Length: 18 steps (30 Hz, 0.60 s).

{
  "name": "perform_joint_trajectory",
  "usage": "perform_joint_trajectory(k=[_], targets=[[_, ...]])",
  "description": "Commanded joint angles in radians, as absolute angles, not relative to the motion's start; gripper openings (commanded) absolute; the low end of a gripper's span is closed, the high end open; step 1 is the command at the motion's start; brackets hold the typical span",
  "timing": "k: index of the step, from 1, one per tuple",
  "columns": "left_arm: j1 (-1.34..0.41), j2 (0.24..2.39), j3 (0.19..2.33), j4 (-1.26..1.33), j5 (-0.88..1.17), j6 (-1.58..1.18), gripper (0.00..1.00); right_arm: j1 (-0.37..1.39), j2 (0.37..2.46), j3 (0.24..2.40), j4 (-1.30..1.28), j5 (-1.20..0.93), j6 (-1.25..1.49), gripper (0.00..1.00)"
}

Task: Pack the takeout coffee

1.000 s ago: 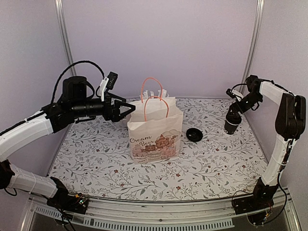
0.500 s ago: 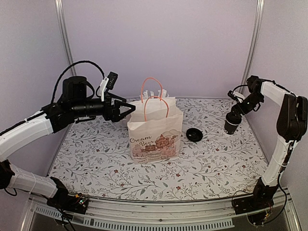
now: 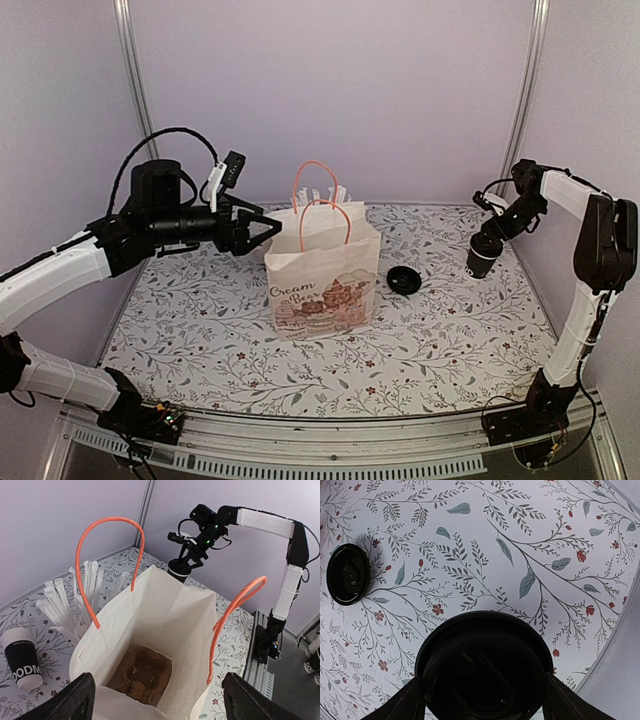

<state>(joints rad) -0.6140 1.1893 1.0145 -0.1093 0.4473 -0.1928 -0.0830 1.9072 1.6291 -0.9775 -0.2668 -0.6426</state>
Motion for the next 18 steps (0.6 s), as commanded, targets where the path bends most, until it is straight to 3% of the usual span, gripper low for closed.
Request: perform_joint_trajectory(k=[1, 11, 18], targets=[[-0.611, 1.183, 1.007, -0.084, 0.469, -0.2, 0.91, -0.075, 1.911, 1.613, -0.979, -0.252, -0.637, 0.76], [-0.611, 1.148, 1.019, -0.107, 0.426, -0.188, 0.91, 0.019, 1.776, 1.547, -0.978, -0.313, -0.628, 0.69], [-0.604, 1.204, 1.137, -0.265, 0.349, -0.143, 0.94, 0.156, 1.663, 1.504, -0.99, -0.357, -0.588, 0.65]])
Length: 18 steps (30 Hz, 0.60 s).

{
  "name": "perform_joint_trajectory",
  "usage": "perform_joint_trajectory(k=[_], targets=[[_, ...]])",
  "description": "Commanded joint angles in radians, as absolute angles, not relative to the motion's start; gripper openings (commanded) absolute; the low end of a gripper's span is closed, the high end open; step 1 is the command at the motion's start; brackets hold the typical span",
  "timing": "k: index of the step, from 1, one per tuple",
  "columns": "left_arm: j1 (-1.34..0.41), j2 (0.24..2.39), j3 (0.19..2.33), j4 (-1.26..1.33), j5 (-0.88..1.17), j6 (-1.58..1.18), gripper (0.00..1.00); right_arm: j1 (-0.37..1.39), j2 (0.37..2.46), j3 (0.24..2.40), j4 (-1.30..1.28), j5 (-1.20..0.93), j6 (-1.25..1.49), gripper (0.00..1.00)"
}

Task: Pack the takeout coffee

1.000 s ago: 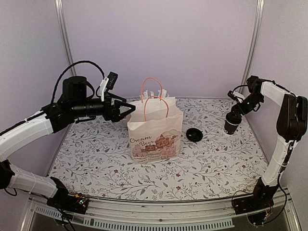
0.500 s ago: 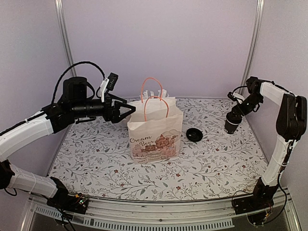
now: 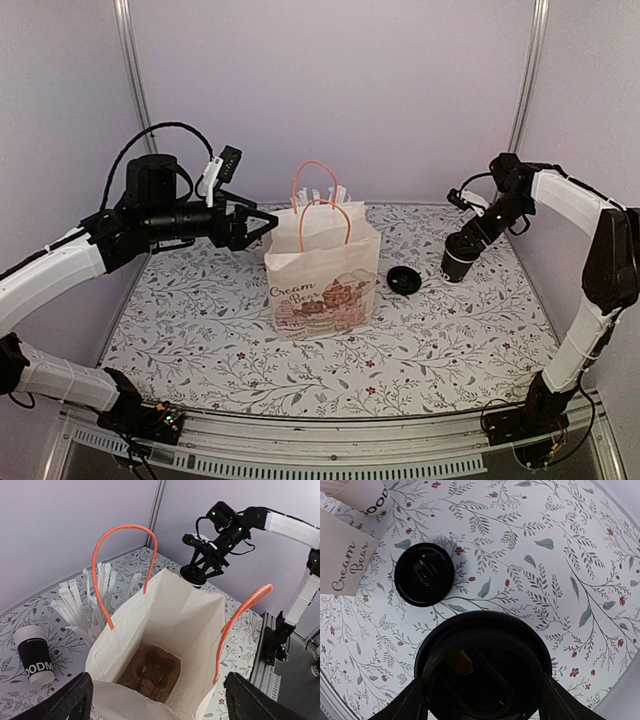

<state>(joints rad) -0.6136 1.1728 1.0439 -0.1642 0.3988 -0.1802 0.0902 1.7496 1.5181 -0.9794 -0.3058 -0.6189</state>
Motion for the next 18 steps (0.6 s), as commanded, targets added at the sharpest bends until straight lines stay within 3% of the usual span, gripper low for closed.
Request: perform_joint_trajectory(k=[1, 11, 18], targets=[[-0.601, 1.221, 1.164, -0.294, 0.347, -0.133, 0.94, 0.176, 1.65, 1.505, -0.992, -0.353, -0.585, 0.65], [-0.594, 1.421, 1.41, -0.478, 0.404, -0.045, 0.93, 0.255, 1.557, 1.727, -1.083, -0.455, -0.613, 0.63], [-0.593, 1.538, 1.534, -0.591, 0.444, 0.061, 0.91, 0.329, 1.583, 1.97, -1.194, -0.513, -0.699, 0.56]])
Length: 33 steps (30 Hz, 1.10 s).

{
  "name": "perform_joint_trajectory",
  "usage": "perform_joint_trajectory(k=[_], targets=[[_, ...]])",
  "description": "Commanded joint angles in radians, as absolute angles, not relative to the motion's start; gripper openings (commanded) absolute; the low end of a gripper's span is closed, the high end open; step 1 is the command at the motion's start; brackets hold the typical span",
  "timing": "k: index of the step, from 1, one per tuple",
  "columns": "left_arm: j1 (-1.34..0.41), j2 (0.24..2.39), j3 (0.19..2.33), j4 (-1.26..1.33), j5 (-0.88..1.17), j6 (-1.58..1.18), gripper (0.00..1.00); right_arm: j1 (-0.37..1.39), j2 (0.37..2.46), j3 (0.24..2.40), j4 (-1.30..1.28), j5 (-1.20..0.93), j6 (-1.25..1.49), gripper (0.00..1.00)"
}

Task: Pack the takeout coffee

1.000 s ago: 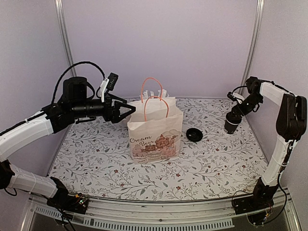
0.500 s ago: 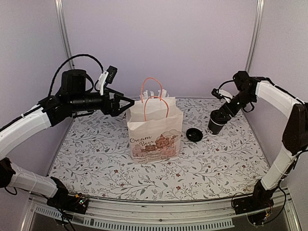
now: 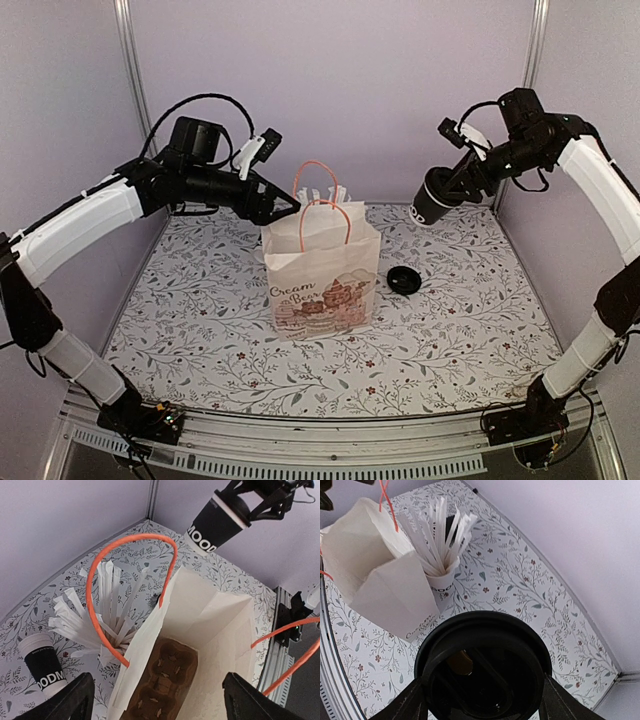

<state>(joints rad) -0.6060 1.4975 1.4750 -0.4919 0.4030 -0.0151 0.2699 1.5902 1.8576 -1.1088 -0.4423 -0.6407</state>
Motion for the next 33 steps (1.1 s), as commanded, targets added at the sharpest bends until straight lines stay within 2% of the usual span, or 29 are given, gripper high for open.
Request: perform_joint_trajectory(k=[1, 4, 11, 17, 27, 33], targets=[[-0.593, 1.55, 1.549, -0.6, 0.44, 0.063, 0.91, 0.35, 1.587, 2.001, -1.204, -0.523, -0.717, 0.55], [-0.593, 1.581, 1.582, -0.607, 0.397, 0.072, 0.9, 0.432, 1.589, 2.066, -1.213, -0.53, -0.754, 0.54], [-0.585, 1.64, 1.635, -0.617, 0.399, 0.11, 0.85, 0.63, 1.58, 2.074, -1.125, -0.482, -0.775, 0.4], [-0.585, 1.662, 1.624, -0.622, 0.454, 0.105, 0.77, 0.738, 1.62, 2.077, -1.055, -0.439, -0.769, 0.39], [-0.593, 1.633, 1.56, -0.58, 0.572, 0.062, 0.67, 0.781, 1.739, 2.077, -1.033, -0.386, -0.699, 0.37], [-0.626, 1.547, 1.472, -0.516, 0.614, 0.021, 0.66, 0.823, 1.752, 2.062, -1.107, -0.394, -0.719, 0.37]])
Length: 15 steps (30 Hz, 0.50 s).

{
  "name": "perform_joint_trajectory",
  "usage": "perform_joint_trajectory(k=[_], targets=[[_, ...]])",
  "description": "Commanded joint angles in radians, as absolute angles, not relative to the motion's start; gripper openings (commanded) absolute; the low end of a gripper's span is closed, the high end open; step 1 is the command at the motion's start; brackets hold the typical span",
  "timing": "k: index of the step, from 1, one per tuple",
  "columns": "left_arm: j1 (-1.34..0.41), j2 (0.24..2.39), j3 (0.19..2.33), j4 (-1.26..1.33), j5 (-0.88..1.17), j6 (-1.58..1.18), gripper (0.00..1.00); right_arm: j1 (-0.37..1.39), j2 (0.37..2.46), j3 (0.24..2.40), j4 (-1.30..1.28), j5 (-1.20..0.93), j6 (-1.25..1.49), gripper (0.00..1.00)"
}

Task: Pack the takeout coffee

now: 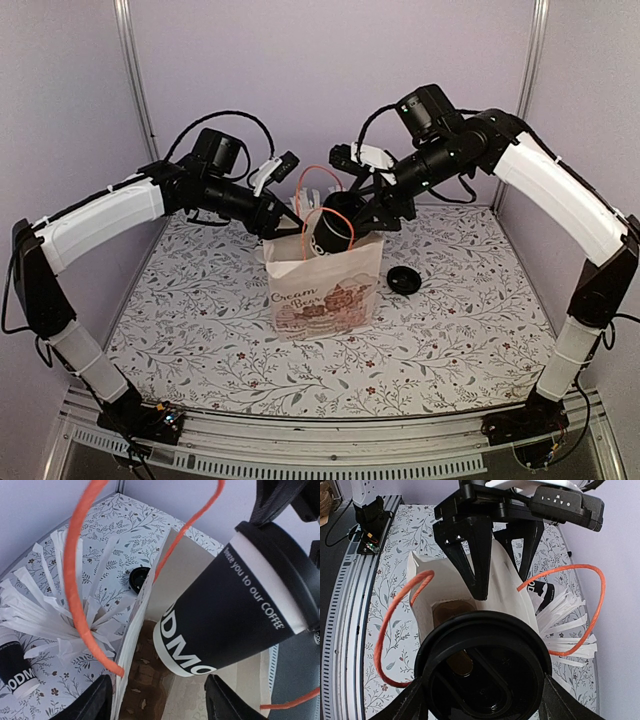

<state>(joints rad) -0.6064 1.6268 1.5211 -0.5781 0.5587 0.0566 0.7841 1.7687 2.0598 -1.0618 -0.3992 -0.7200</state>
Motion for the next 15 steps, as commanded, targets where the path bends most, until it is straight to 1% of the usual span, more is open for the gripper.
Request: perform_joint_trajectory(k=[1, 3, 5, 8, 15], targets=[[-0.635, 1.533, 1.459, -0.502, 0.619, 0.014, 0.67, 0.834, 1.745, 2.048, -1.111, -0.387, -0.727, 0.37], [-0.648, 1.505, 1.44, -0.483, 0.616, 0.003, 0.71, 0.858, 1.718, 2.01, -1.113, -0.367, -0.746, 0.37], [-0.66, 1.475, 1.424, -0.458, 0.597, 0.002, 0.78, 0.883, 1.691, 1.961, -1.104, -0.34, -0.765, 0.37], [-0.665, 1.425, 1.383, -0.4, 0.568, -0.028, 0.85, 0.919, 1.659, 1.905, -1.112, -0.3, -0.799, 0.37], [-0.664, 1.36, 1.308, -0.316, 0.59, -0.058, 0.89, 0.995, 1.59, 1.802, -1.157, -0.243, -0.866, 0.37]])
